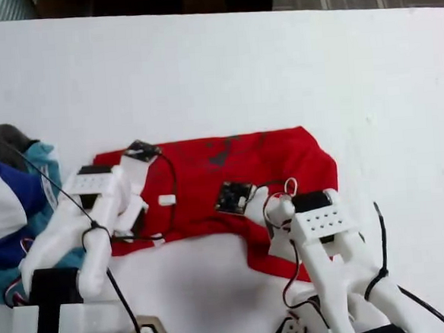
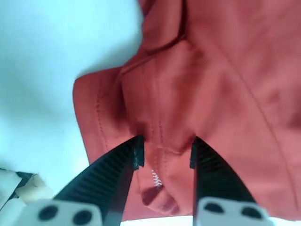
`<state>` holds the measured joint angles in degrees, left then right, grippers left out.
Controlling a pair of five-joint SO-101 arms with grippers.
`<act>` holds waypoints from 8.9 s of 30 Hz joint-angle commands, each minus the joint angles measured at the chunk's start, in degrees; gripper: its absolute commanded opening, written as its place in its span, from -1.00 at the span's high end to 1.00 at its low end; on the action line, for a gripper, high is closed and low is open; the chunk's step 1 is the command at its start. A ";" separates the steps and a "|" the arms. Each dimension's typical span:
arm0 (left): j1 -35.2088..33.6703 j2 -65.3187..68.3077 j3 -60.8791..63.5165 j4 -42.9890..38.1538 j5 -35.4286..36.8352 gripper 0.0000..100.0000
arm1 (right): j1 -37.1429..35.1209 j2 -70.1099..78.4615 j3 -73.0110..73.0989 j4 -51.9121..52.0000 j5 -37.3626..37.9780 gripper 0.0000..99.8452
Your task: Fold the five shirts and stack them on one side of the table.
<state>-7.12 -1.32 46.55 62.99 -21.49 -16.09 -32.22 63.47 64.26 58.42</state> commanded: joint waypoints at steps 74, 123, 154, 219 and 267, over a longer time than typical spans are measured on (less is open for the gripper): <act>0.26 1.49 -1.01 -0.53 -0.09 0.95 | 2.77 -1.89 -2.99 13.23 -0.53 0.57; 0.26 1.49 -1.01 -0.62 -0.09 0.95 | -6.11 17.98 1.85 -0.66 -3.16 0.70; 0.26 1.49 -1.01 -0.62 -0.09 0.95 | -2.59 19.30 -35.43 15.16 -2.64 0.96; 0.26 1.49 -1.10 -0.62 -0.09 0.95 | -2.86 31.69 -34.11 -7.78 -22.07 0.96; 3.52 -14.51 13.14 -1.23 -7.12 0.95 | 24.66 40.92 -41.49 -9.19 0.79 0.96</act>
<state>-3.34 -15.30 57.27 63.87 -26.95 4.66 7.08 26.02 54.68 54.99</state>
